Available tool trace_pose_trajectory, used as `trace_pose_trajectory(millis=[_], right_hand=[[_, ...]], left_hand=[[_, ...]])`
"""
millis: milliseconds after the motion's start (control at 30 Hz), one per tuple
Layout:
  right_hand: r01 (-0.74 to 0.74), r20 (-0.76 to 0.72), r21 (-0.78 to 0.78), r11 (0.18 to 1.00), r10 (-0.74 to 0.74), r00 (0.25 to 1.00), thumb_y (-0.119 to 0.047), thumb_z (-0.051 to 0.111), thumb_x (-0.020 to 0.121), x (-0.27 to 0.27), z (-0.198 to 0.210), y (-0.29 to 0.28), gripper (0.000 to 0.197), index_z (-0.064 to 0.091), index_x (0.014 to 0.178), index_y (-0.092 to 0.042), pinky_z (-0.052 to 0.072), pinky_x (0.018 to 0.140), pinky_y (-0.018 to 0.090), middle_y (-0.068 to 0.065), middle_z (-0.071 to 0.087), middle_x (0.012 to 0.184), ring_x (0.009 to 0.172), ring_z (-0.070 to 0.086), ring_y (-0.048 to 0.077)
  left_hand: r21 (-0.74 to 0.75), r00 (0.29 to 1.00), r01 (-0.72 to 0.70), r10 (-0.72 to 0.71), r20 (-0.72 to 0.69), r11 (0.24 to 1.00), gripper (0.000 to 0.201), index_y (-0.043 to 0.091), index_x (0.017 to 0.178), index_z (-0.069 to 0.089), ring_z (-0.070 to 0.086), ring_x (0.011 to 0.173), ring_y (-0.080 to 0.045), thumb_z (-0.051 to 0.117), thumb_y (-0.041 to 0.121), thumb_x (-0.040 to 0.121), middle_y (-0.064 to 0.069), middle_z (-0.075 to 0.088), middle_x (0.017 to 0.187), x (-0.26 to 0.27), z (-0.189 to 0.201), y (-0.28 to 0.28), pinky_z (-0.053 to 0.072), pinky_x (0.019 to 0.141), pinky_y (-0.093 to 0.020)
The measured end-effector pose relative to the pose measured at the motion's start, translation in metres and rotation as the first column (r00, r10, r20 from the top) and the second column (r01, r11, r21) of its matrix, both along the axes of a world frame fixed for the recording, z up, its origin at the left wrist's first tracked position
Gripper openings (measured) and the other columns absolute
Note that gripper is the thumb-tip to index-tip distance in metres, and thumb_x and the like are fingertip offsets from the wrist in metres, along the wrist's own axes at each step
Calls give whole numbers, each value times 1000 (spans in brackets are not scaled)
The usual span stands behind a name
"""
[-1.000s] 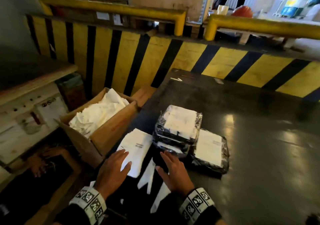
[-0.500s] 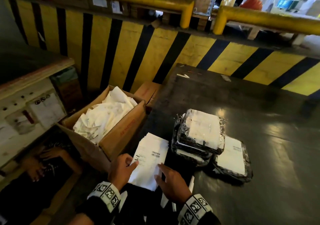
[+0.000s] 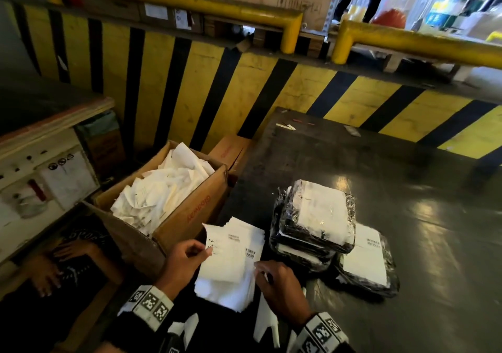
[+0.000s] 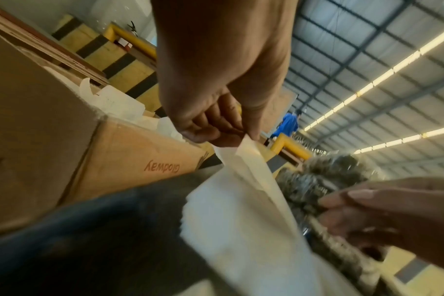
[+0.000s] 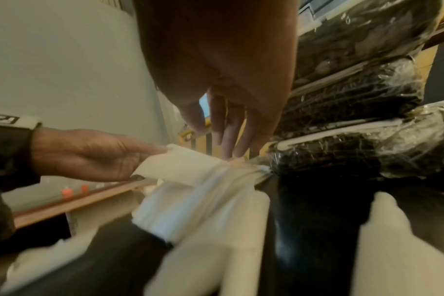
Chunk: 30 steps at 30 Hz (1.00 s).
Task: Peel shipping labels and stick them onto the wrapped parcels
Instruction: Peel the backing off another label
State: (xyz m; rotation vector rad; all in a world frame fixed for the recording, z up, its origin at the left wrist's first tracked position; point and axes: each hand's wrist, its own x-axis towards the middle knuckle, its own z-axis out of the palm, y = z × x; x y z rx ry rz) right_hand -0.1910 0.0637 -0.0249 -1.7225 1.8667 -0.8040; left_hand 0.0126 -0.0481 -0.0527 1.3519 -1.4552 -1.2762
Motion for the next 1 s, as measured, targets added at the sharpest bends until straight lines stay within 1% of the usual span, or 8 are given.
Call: trace_pose_trajectory(millis=[100,167,267,400,633,800,867,1000], right_hand=[[72,252,-28,997,-63,966,-32,55,92,0,16,-3,28,61,66,-24,41,59,24,-12,58,59,57,52,-1],[108,446,23,994,-106,889,-24,60,91,0,35,-2,23,69,73,-13,46,63,23,-4,66,64,61,59,3],[142,620,42,989,-137,772,-6,65,85,-4,61,4,7,70,88,-2,48,68,31,17,70,75,68,61,19],[145,743,98,985,-169,647,-1,66,82,-7,82,19,16,67,97,0,51,75,30,17,71,81,72,64,18],[114,710,104,988,-154,688,-7,62,86,-7,100,34,13,70,90,2,53,78,36,17,72,82,73,66,19],[100,686,53,994,-109,720,-5,60,88,-7,105,38,12,70,89,2,52,77,40,13,74,79,72,66,19],[82,676,38,996,-86,732,-7,60,88,-6,108,39,12,70,90,1,52,79,43,13,74,79,73,67,18],[68,695,-2,998,-48,717,-13,62,85,-4,114,36,17,70,90,2,48,74,43,15,74,80,72,63,25]], left_hand=[[-3,994,23,-23,-104,1000,4,9,76,69,65,71,-12,73,10,79,2,73,69,-4,35,8,50,66,-16],[8,981,15,-13,-195,1000,3,8,78,69,67,67,-7,71,10,79,4,74,69,-10,60,12,50,61,-15],[20,955,-8,14,-297,1000,6,11,76,69,68,62,-4,69,7,80,3,74,68,-16,91,16,52,54,-14],[62,924,31,-5,-382,998,3,8,83,70,71,72,-16,69,8,80,-6,75,80,-19,112,16,58,61,-22],[104,886,109,-49,-461,989,12,4,87,68,72,74,-21,68,11,78,-9,75,83,-26,125,20,57,58,-24],[68,898,102,-62,-435,992,3,7,81,69,71,69,-15,66,9,80,-4,75,78,-25,123,23,55,56,-21],[51,928,76,-52,-369,996,1,8,79,69,69,68,-14,69,8,79,-3,75,75,-24,121,22,54,56,-19],[-108,997,54,-60,-53,993,16,16,89,69,65,79,-11,76,13,75,1,71,85,-19,117,23,48,68,-17]])
